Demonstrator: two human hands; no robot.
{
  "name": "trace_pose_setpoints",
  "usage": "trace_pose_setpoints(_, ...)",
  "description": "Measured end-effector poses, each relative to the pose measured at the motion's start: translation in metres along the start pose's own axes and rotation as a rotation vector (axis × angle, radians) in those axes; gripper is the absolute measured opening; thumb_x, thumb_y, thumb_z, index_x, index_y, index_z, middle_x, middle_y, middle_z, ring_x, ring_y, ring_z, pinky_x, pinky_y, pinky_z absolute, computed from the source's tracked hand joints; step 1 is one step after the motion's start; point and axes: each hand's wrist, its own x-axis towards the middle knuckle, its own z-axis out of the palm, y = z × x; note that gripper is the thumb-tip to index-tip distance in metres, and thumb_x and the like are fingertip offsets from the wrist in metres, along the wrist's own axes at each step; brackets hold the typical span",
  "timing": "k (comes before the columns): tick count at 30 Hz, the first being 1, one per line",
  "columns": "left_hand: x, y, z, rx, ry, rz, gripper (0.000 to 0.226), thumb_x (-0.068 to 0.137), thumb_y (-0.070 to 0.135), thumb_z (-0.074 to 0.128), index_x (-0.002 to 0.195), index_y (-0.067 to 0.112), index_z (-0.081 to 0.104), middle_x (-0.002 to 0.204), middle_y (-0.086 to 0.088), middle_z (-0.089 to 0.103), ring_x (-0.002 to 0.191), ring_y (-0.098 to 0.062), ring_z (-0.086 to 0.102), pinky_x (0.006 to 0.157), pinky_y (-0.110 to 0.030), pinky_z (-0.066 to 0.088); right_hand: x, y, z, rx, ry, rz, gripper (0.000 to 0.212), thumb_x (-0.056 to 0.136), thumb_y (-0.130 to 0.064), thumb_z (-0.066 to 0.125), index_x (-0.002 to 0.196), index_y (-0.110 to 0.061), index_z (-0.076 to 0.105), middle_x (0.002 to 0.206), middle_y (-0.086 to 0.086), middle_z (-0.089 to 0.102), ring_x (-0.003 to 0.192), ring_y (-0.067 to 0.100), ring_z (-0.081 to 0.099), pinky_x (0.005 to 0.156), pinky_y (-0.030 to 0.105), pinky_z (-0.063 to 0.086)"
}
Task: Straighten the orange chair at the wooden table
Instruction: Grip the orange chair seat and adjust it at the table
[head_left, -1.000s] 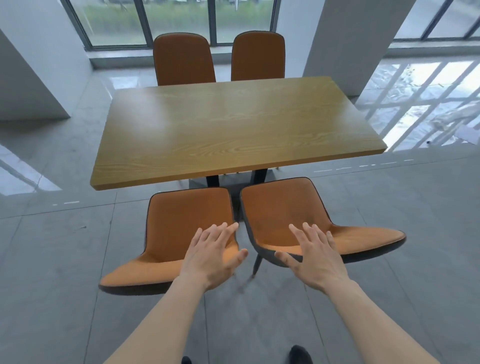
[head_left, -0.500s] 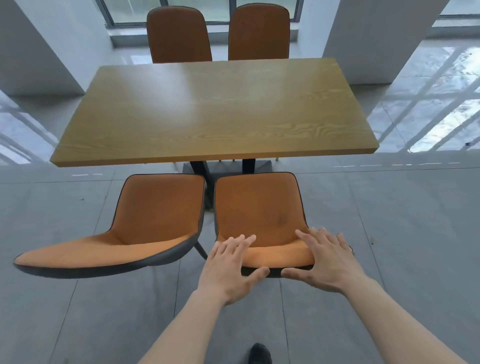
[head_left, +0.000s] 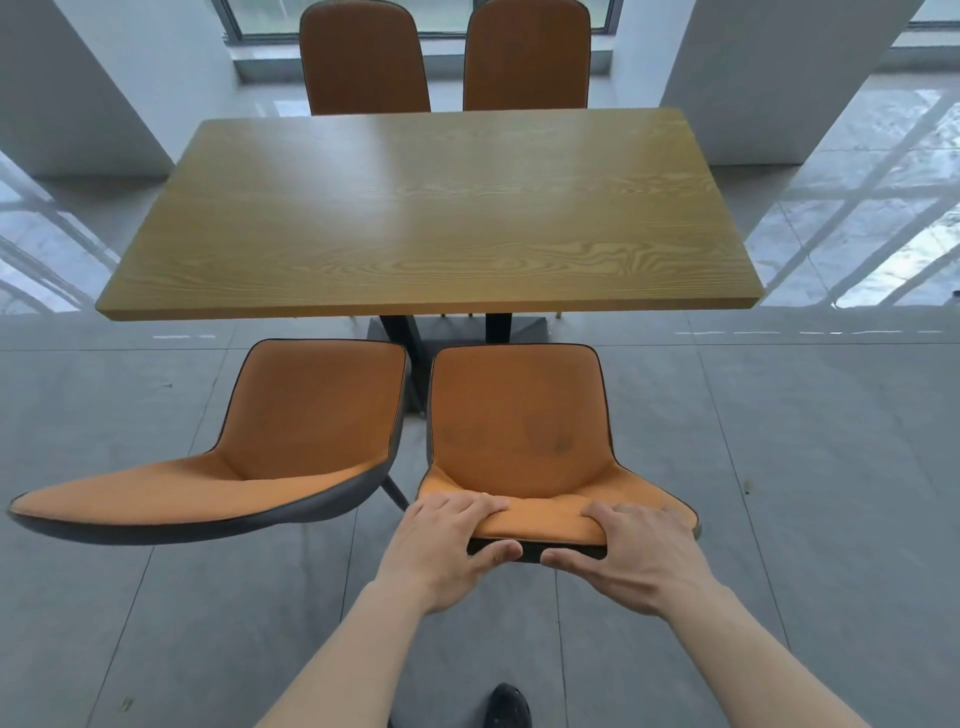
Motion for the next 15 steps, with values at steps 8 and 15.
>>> trace_pose_setpoints(8, 0.002, 0.0, -0.001, 0.015, 0.047, -0.003, 0.074, 0.087, 0.089, 0.026, 0.148, 0.049, 0.037, 0.148, 0.022, 0.048, 0.138, -0.009, 0.035, 0.119, -0.036, 0.021, -0.001, 0.001, 0.001, 0.102, 0.031, 0.065, 0.124, 0.048, -0.115, 0.018, 0.143, -0.041, 0.051, 0.141, -0.009, 0.06, 0.131, 0.02, 0.052, 0.117, 0.05, 0.031)
trace_pose_setpoints(15, 0.003, -0.003, 0.006, 0.019, 0.098, 0.0, 0.076, 0.086, 0.092, 0.018, 0.146, 0.049, 0.037, 0.143, 0.023, 0.049, 0.135, -0.009, 0.038, 0.119, -0.039, 0.025, -0.015, -0.004, 0.012, 0.068, 0.138, 0.17, 0.122, 0.052, -0.114, 0.016, 0.142, -0.041, 0.052, 0.159, -0.005, 0.042, 0.156, 0.025, 0.018, 0.12, 0.07, -0.001)
